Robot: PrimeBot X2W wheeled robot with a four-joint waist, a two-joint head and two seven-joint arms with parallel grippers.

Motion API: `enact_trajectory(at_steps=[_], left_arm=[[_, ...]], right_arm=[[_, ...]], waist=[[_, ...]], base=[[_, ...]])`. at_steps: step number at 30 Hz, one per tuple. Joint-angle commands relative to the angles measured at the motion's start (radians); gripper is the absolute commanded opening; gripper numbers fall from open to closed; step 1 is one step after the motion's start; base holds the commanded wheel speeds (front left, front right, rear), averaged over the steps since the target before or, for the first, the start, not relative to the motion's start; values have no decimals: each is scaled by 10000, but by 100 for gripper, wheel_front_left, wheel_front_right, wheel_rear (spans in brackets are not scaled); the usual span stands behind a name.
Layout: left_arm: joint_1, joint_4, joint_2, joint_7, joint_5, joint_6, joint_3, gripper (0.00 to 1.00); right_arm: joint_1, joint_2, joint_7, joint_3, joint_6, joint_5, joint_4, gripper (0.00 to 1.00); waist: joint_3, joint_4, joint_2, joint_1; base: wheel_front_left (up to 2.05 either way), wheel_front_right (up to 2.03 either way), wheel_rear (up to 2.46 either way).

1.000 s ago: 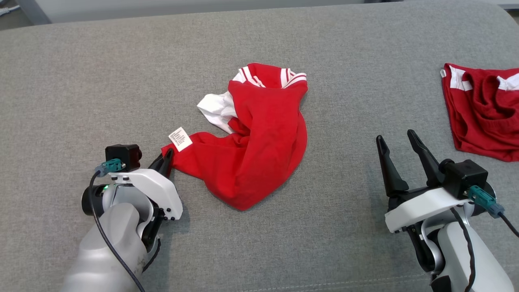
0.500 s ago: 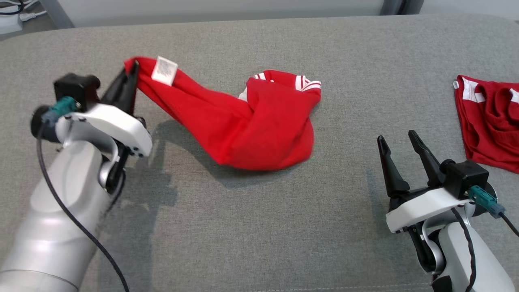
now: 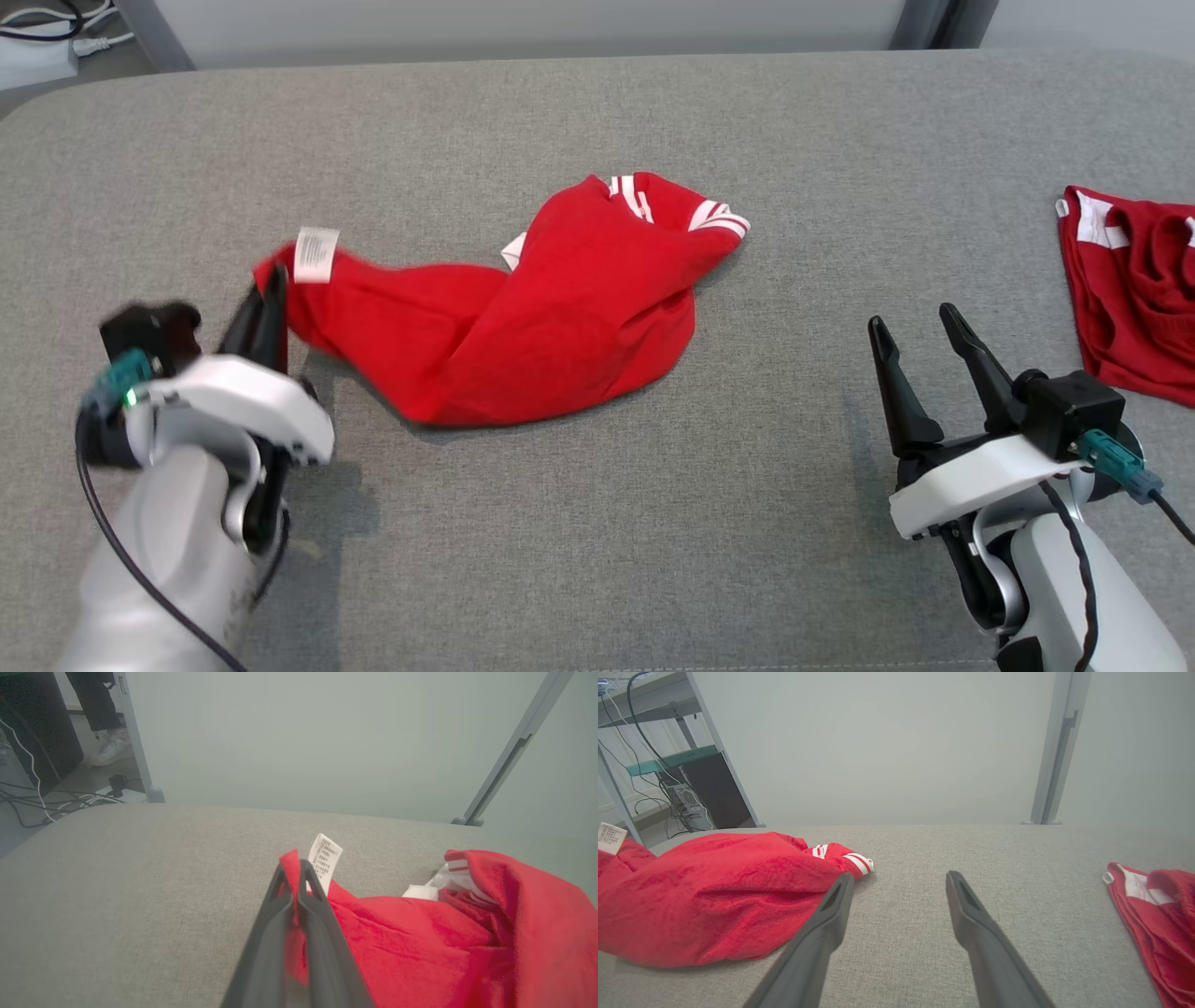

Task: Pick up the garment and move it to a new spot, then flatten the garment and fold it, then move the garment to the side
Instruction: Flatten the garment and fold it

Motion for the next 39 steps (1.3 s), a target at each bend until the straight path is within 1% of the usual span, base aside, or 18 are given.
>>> enact_trajectory(at_steps=[1,6,10,13,15,20,27,33,35,39], left_arm=[[78,-127,259,-50,-156,12,441,0],[984,-197,-214,-50,-550,-9,1001,0],[1325,-526,-350,-51,-543,88,1593,0],[1509,-929,-378,-51,-389,267,2134,0],[1629,-1052,-427,-51,-287,282,2346,0],[1688,-983,-620,-51,43,103,2323,0],[1530,-774,-999,-51,319,-199,2264,0],[1300,-538,-1341,-51,533,-450,2159,0],[1233,-497,-1445,-51,595,-529,2126,0],[1131,-427,-1613,-51,733,-652,2046,0]], right_arm=[[21,-88,-132,156,0,95,-172,100],[-37,-213,-132,166,0,60,-232,100],[-190,-342,-132,389,0,34,-310,100],[-440,-514,-132,761,0,37,-429,100],[-696,-678,-132,1227,0,111,-445,100],[-1721,-1101,224,2566,0,508,-287,100],[-3807,-1372,1415,4307,0,1138,384,100],[-5215,-1376,2433,5226,0,2106,1679,100],[-5567,-1351,2603,5440,0,2487,2045,100],[-6330,-1379,2928,5886,0,2850,2797,100]], waist=[[47,27,0,0],[142,177,0,0],[137,319,0,0],[113,418,0,0],[106,492,0,0],[219,793,0,0],[580,1262,0,0],[926,1778,0,0],[1046,1960,0,0],[1243,2297,0,0]], base=[[0,0,0],[0,0,0],[0,0,0],[0,0,0],[0,0,0],[0,0,0],[0,0,0],[0,0,0],[0,0,0],[0,0,0]])
